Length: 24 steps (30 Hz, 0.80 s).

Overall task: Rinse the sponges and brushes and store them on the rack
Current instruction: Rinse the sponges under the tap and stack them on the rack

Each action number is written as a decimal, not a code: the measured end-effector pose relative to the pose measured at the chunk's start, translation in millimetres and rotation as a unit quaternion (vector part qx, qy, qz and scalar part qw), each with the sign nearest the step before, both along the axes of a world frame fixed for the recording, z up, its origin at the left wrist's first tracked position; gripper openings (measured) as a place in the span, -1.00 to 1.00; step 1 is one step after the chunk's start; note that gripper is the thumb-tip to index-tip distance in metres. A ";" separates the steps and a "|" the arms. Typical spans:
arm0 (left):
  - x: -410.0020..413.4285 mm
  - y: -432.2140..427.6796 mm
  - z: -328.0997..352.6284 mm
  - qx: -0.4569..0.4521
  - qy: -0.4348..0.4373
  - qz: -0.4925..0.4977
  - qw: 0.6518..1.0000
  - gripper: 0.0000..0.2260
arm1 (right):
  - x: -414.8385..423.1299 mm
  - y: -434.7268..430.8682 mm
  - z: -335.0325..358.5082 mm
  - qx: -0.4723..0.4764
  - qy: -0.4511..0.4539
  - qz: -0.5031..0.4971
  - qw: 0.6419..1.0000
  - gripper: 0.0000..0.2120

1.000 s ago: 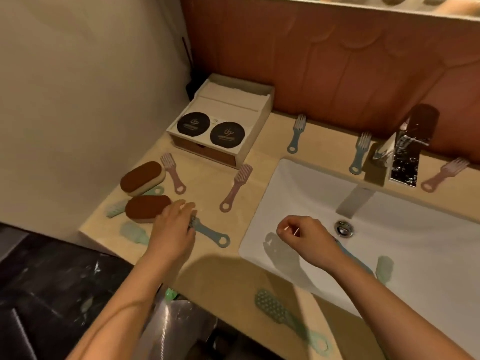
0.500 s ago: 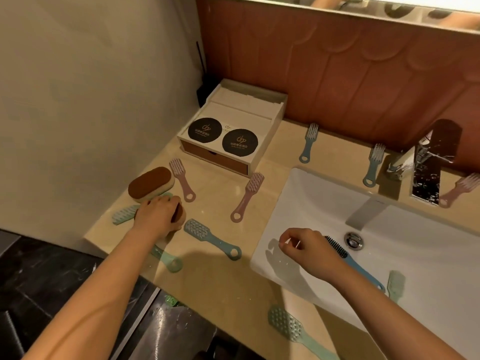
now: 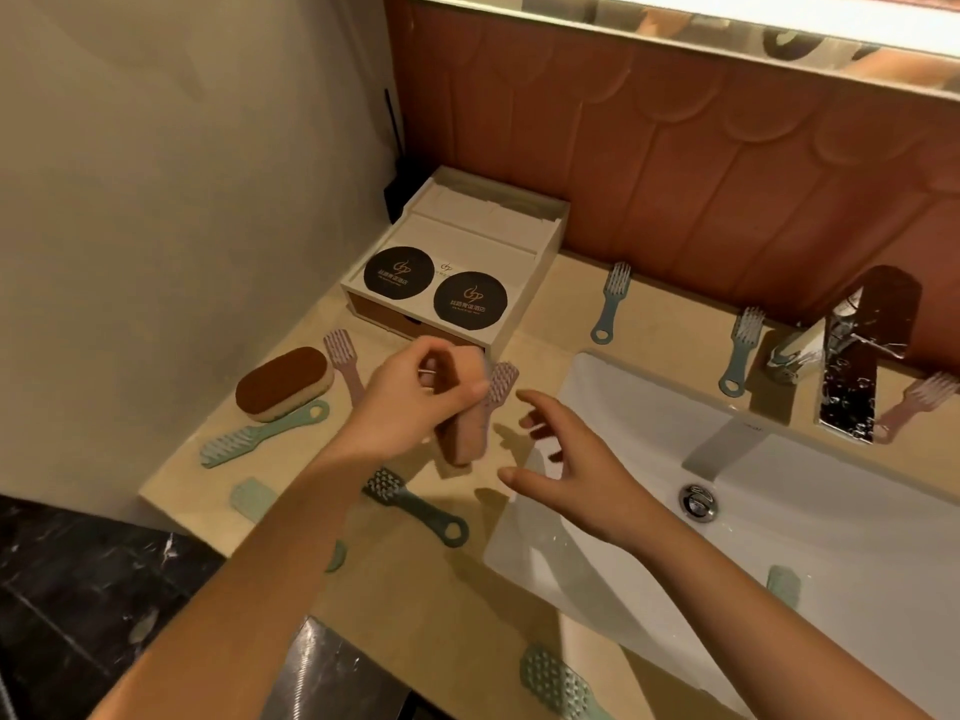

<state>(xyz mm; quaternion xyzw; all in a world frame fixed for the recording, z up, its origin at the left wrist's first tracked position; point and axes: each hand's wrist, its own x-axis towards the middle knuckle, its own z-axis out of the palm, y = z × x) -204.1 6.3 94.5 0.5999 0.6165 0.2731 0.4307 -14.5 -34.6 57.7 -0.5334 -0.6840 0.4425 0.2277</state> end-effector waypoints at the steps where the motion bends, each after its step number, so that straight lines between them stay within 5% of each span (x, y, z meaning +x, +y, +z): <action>1: 8.9 0.3 -1.6 -0.031 -0.053 0.001 0.998 -0.66 | -3.2 3.6 2.9 0.008 0.015 -0.007 1.000 -0.27; 5: 36.3 -2.5 -6.0 -0.089 -0.157 0.020 0.983 -0.61 | -12.2 12.7 8.8 0.042 0.044 -0.044 0.997 -0.22; 9: 25.2 3.1 -9.3 -0.125 -0.123 -0.055 0.983 -0.63 | -8.7 16.9 1.1 0.055 0.048 -0.086 0.994 -0.41; 13: -36.2 28.1 -31.9 -0.073 0.092 -0.004 0.993 -0.55 | 1.9 19.0 -8.7 0.026 0.049 -0.107 0.993 -0.46; 18: -100.1 60.0 -64.6 -0.047 0.371 0.049 0.926 -0.28 | 9.8 19.9 -16.4 0.008 0.068 -0.138 0.988 -0.49; 24: -136.4 75.1 -93.3 -0.138 0.427 0.048 0.893 -0.08 | 12.7 18.6 -17.7 -0.008 0.069 -0.146 0.987 -0.52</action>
